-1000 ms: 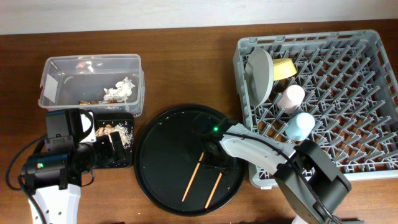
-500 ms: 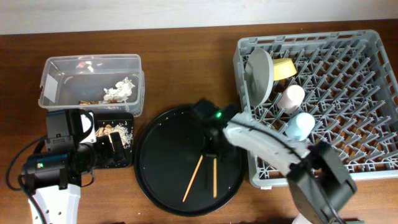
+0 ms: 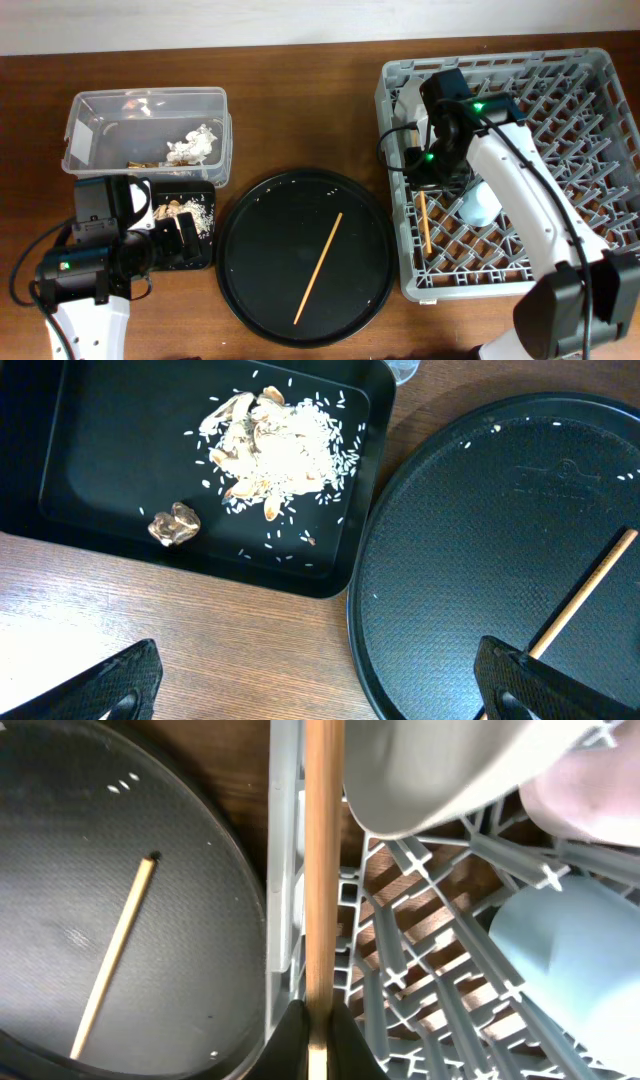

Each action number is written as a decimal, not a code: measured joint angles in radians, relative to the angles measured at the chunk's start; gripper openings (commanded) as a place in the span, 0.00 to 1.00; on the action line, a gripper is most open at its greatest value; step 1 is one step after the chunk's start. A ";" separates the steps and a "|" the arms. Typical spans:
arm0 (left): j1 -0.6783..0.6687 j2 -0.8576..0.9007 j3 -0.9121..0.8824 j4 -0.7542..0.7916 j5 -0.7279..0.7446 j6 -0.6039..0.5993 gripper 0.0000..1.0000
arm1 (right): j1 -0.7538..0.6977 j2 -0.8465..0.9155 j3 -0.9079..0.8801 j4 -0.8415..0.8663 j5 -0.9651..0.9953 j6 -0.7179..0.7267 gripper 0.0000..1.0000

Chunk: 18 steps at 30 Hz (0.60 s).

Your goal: Sort waste into correct bins and load items into the dishwasher rack

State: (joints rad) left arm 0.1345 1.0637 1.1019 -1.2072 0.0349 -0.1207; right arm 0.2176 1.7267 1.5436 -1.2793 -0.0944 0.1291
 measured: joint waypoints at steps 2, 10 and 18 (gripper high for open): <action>0.000 0.000 0.000 0.000 0.000 0.000 0.99 | -0.001 0.026 -0.002 0.003 0.000 -0.037 0.51; 0.000 0.000 0.000 0.000 0.000 0.000 0.99 | -0.001 0.040 -0.003 -0.001 -0.009 -0.053 0.53; 0.000 0.000 0.000 0.000 0.000 0.000 0.99 | 0.332 -0.004 -0.016 0.070 -0.078 0.177 0.62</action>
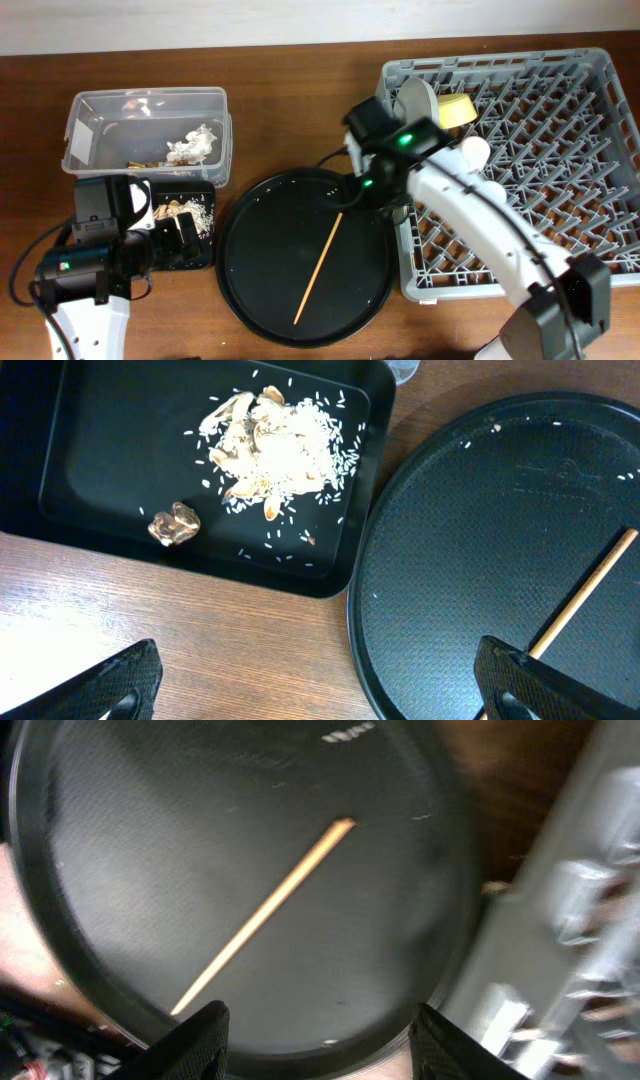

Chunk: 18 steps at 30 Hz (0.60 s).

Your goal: Sort waste into correct bins and load items into the dishwasher rack

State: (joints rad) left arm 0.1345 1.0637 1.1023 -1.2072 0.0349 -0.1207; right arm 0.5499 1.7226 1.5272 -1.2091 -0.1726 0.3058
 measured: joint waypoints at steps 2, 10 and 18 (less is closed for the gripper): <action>0.000 0.000 0.000 -0.001 0.000 0.000 0.99 | 0.095 0.025 -0.072 0.070 -0.005 0.108 0.62; 0.000 0.000 0.000 -0.002 0.000 0.000 0.99 | 0.230 0.089 -0.407 0.433 0.018 0.368 0.62; 0.000 0.000 0.000 -0.001 0.000 0.000 0.99 | 0.230 0.132 -0.393 0.387 0.029 0.401 0.62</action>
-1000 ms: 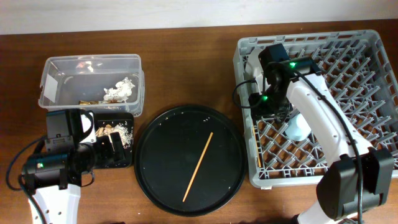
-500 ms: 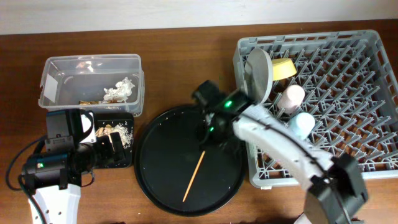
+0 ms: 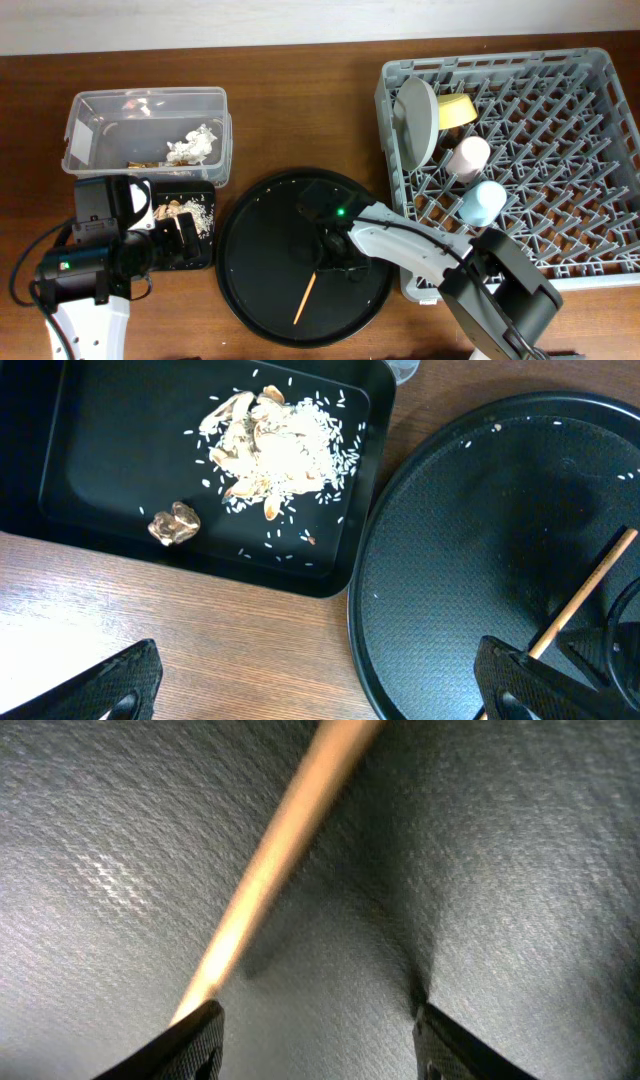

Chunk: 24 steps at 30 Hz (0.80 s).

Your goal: Sort waste into correct bins and load items into the dishwasher rack

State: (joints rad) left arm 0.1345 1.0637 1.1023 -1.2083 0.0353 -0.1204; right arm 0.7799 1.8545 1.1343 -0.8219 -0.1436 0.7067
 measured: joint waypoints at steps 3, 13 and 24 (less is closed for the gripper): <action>0.000 0.000 0.000 0.000 0.000 0.000 0.99 | 0.000 0.002 0.076 -0.048 0.000 0.000 0.62; 0.000 0.000 0.000 -0.001 0.000 0.000 0.99 | 0.000 0.096 0.122 -0.037 0.007 0.001 0.46; 0.000 0.000 0.000 0.000 0.000 0.000 0.99 | -0.013 0.023 0.183 -0.195 0.043 -0.036 0.04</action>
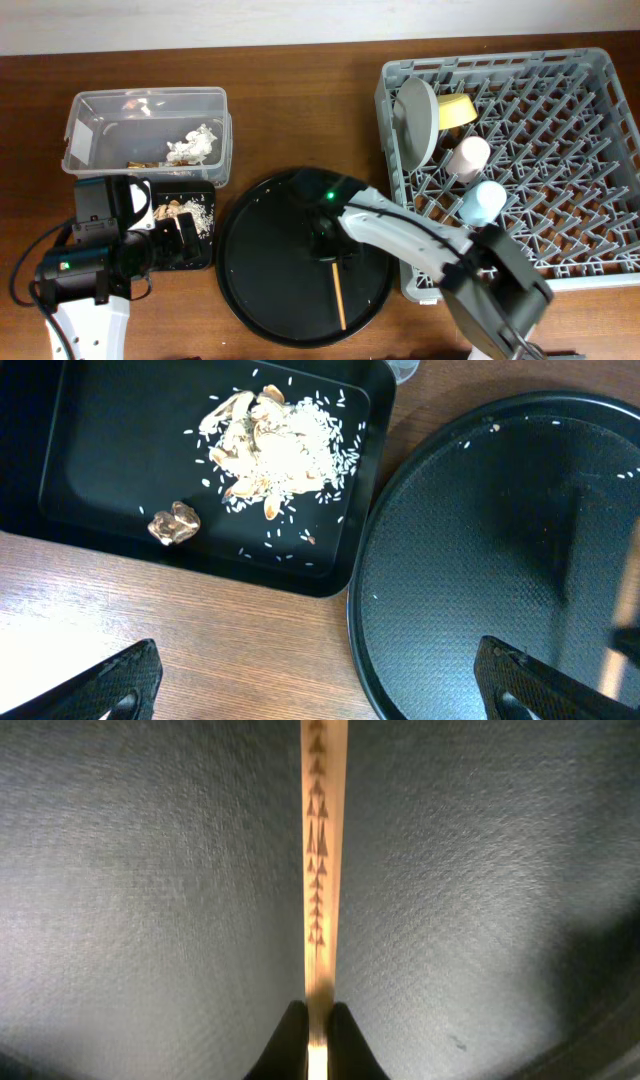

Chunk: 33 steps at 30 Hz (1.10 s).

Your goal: Sort waste into correct bins and load items into the dishwasher rack

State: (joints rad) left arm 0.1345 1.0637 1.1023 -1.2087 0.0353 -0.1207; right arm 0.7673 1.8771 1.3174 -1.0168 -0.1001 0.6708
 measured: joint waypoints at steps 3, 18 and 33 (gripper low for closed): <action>0.000 0.000 0.000 -0.003 0.000 0.000 0.99 | -0.090 -0.141 0.098 -0.132 0.042 -0.119 0.04; 0.000 0.000 0.000 0.001 0.005 0.000 0.99 | -0.511 -0.164 0.156 -0.251 0.077 -0.615 0.51; -0.158 0.005 -0.003 -0.089 0.070 0.084 0.99 | -0.824 -0.645 -0.114 -0.190 -0.161 -0.674 0.99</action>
State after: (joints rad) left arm -0.0235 1.0691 1.0996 -1.2972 0.1055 -0.0368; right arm -0.0566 1.2320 1.2030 -1.2068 -0.2607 -0.0029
